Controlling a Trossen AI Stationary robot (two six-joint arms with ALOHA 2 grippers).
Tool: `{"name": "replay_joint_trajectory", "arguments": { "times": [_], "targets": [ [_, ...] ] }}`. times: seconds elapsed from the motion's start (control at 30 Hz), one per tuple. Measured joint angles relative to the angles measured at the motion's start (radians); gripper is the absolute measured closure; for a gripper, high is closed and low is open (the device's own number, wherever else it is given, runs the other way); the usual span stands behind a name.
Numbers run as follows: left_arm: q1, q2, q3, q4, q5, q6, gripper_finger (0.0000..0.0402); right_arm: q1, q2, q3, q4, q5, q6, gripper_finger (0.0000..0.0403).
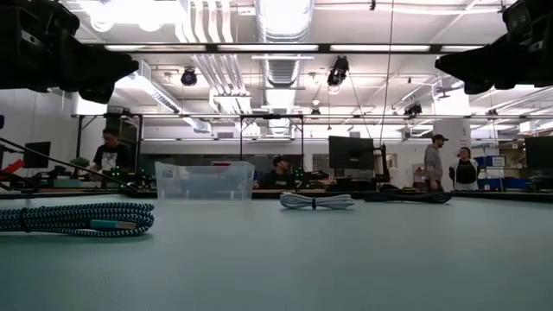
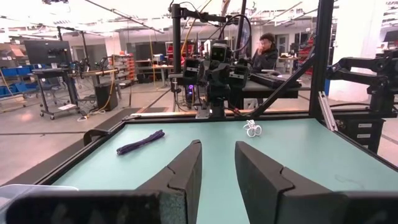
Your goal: Pick and place USB-C Cables
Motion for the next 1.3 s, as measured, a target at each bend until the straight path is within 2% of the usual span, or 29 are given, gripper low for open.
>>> {"name": "replay_joint_trajectory", "arguments": {
  "times": [0.13, 0.3, 0.53, 0.67, 0.77, 0.87, 0.97, 1.03, 1.13, 1.3],
  "targets": [
    [0.000, 0.000, 0.000, 0.062, 0.000, 0.000, 0.0320, 0.000, 0.000, 0.000, 0.001, 0.000, -0.049, 0.0335],
    [0.000, 0.000, 0.000, 0.228, 0.000, -0.008, 0.0320, 0.000, 0.000, 0.000, 0.002, 0.000, -0.056, 0.0335],
    [0.000, 0.002, 0.000, 0.415, -0.001, -0.014, 0.0320, 0.000, -0.001, 0.000, 0.024, -0.001, 0.175, 0.0335],
    [0.000, 0.002, 0.000, 0.449, -0.040, 0.095, 0.0320, 0.000, -0.001, 0.000, 0.075, -0.001, 0.209, 0.0335],
    [0.000, 0.003, 0.000, 0.499, -0.107, 0.121, 0.0320, 0.000, -0.001, 0.000, 0.171, -0.001, 0.187, 0.0335],
    [0.000, 0.003, 0.000, 0.535, -0.139, 0.123, 0.0320, 0.000, -0.001, 0.000, 0.275, -0.001, 0.170, 0.0335],
    [0.000, 0.003, 0.000, 0.540, -0.140, 0.120, 0.0320, 0.000, -0.001, 0.000, 0.369, -0.001, 0.231, 0.0335],
    [0.000, 0.004, 0.000, 0.533, -0.141, 0.064, 0.0320, 0.000, -0.001, 0.000, 0.413, -0.001, 0.257, 0.0335],
    [0.000, 0.007, 0.000, 0.529, -0.141, 0.001, 0.0320, 0.000, -0.001, 0.000, 0.442, 0.000, 0.273, 0.0335],
    [0.001, 0.007, 0.000, 0.584, -0.142, 0.014, 0.0320, 0.000, 0.006, 0.007, 0.442, -0.001, 0.273, 0.0335]
  ]
}}
